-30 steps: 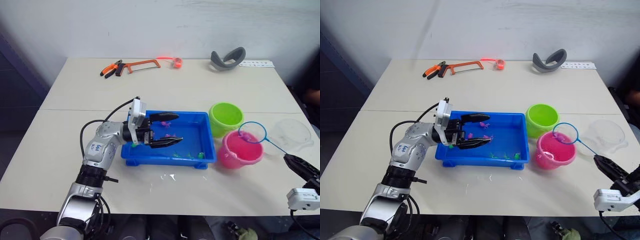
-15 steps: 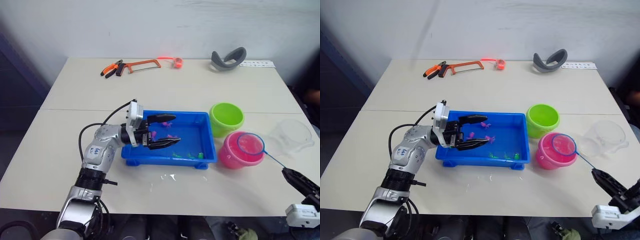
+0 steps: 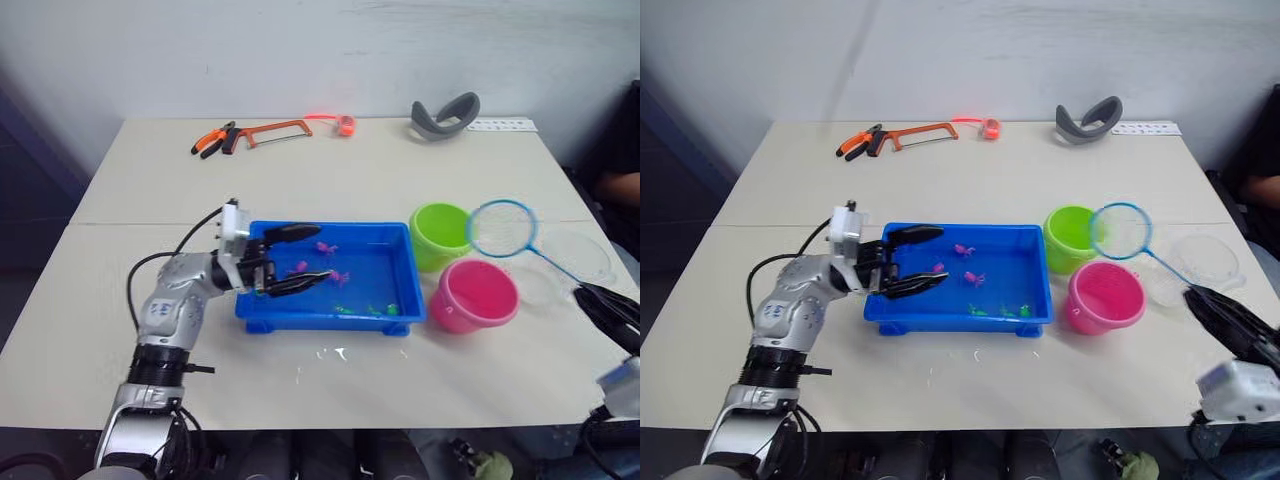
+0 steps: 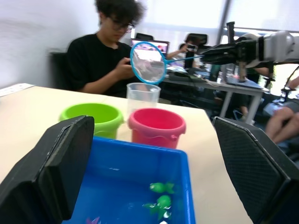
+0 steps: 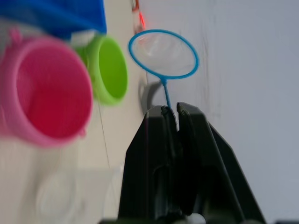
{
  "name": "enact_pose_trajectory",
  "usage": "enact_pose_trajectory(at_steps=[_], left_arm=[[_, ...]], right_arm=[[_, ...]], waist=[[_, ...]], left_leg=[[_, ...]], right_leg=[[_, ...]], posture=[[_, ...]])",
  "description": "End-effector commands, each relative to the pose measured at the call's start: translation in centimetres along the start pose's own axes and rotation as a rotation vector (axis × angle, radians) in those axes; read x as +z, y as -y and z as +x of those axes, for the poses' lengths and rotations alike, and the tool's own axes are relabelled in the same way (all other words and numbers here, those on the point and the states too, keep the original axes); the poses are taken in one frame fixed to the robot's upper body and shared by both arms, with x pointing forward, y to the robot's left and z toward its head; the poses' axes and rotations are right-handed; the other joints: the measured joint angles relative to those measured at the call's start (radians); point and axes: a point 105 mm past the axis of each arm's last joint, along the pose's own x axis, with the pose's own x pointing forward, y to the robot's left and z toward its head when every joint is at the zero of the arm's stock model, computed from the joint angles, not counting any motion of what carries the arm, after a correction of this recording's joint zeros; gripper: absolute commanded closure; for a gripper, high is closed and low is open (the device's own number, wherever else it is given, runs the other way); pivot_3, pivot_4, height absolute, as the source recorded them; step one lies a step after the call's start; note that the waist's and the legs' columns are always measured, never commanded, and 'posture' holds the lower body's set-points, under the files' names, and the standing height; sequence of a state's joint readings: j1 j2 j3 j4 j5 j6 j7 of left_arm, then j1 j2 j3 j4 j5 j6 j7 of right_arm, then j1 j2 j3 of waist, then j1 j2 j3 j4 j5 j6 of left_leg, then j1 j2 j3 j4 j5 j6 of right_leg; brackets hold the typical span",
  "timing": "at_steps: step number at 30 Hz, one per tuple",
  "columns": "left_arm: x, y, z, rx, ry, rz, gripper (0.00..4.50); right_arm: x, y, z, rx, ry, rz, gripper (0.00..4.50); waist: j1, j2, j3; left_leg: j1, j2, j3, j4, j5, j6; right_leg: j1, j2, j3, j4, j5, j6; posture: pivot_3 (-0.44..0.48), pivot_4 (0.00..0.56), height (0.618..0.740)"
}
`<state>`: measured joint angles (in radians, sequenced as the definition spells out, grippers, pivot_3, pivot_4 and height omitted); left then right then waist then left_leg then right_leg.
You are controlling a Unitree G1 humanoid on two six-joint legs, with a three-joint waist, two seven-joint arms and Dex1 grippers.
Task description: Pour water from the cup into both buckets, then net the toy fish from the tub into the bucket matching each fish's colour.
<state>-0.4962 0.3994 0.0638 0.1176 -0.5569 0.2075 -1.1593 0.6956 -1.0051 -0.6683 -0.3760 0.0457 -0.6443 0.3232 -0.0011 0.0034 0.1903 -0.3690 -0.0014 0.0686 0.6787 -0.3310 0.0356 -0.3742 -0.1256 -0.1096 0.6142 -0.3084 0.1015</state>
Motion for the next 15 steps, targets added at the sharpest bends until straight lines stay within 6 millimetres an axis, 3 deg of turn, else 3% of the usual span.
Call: enact_pose_trajectory(at_steps=[1, 5, 11, 15], left_arm=[[1.8, -0.7, -2.5, 0.094, 0.01, 0.073, 0.06], [2.1, -0.8, -4.7, 0.178, -0.028, 0.097, 0.06], [2.4, 0.1, -7.5, 0.263, -0.095, 0.106, 0.06], [2.3, 0.9, -8.5, 0.266, -0.139, 0.097, 0.06]], right_arm=[[3.2, -0.7, 2.7, 0.142, 0.137, 0.374, 4.5], [4.9, -0.1, 5.1, 0.178, 0.224, 0.448, 4.5], [5.5, -2.1, 9.0, 0.357, 0.259, 0.709, 4.5], [5.4, -3.0, 11.2, 0.43, 0.24, 0.629, 4.5]], waist=[[0.001, 0.0, 0.0], [0.009, -0.002, 0.001], [0.019, -0.006, 0.003], [0.024, -0.005, 0.004]], left_leg=[[0.0, 0.0, -0.001, 0.0, 0.0, 0.0], [-0.002, 0.0, -0.002, 0.002, -0.001, 0.003], [-0.003, -0.002, -0.003, 0.003, -0.003, 0.005], [-0.005, -0.002, -0.004, 0.003, -0.003, 0.004]], right_leg=[[0.0, 0.0, -0.001, 0.0, 0.0, 0.0], [0.0, -0.002, -0.003, 0.0, 0.0, 0.0], [0.001, -0.006, -0.006, -0.003, 0.0, 0.001], [0.0, -0.006, -0.007, -0.005, 0.0, 0.001]], posture=[[0.0, 0.15, 0.74], [0.0, 0.15, 0.74], [0.0, 0.15, 0.74], [0.0, 0.15, 0.74]])
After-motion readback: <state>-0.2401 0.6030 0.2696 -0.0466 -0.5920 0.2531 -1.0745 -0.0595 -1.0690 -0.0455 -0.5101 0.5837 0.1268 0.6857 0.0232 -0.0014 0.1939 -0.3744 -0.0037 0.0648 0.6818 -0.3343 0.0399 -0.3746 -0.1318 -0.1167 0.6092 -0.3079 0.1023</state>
